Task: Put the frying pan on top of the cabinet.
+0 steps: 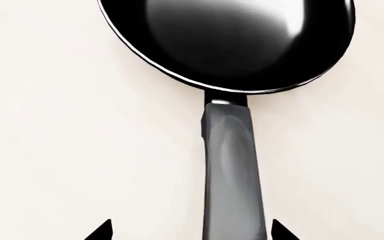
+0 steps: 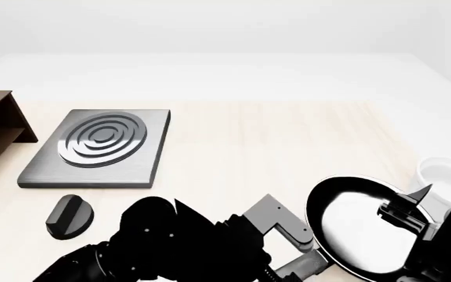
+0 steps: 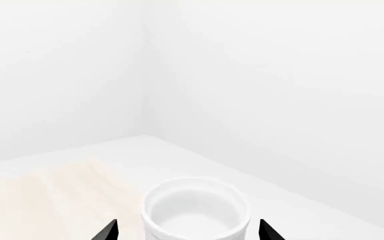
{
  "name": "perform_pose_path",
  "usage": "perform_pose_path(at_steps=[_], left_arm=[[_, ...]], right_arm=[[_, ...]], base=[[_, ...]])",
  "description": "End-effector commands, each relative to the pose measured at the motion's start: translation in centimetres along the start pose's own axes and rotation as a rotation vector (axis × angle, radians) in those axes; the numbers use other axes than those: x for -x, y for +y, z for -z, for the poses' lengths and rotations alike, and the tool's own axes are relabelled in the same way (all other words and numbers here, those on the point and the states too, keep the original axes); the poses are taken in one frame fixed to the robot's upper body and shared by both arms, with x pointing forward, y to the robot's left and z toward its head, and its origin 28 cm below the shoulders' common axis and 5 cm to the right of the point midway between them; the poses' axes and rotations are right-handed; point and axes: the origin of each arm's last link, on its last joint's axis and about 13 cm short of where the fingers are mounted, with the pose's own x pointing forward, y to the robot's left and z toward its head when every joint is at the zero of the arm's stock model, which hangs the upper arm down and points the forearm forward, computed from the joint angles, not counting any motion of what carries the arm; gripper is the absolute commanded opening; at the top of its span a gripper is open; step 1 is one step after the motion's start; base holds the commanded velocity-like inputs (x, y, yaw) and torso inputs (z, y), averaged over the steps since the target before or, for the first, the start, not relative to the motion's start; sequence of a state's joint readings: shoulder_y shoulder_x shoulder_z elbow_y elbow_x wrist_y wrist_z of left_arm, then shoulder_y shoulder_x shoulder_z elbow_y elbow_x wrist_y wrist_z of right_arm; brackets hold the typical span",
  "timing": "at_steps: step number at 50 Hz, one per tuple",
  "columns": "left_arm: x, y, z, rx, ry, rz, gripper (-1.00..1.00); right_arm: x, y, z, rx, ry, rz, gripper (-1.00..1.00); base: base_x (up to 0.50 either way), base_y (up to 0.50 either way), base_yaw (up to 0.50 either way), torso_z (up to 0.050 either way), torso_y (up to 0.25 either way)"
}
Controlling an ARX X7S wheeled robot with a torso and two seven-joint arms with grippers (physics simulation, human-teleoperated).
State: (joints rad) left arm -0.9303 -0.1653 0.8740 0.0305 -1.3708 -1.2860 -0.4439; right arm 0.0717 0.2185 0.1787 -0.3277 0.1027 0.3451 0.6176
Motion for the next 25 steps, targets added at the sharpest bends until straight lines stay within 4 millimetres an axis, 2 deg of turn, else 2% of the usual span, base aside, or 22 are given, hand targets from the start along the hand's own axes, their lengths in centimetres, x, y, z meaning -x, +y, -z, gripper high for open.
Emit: perform_pose_path(at_steps=[1, 25], left_arm=[[-1.5, 1.4, -0.2, 0.006, 0.007, -0.003, 1.00], [-3.9, -0.1, 0.9, -0.027, 0.075, 0.125, 1.00]], right_arm=[[0.0, 0.2, 0.3, 0.001, 0.007, -0.009, 1.00], [0.0, 0.1, 0.2, -0.004, 0.004, -0.013, 1.00]], base=[[0.00, 0.00, 0.00, 0.000, 0.000], [0.00, 0.00, 0.00, 0.000, 0.000]])
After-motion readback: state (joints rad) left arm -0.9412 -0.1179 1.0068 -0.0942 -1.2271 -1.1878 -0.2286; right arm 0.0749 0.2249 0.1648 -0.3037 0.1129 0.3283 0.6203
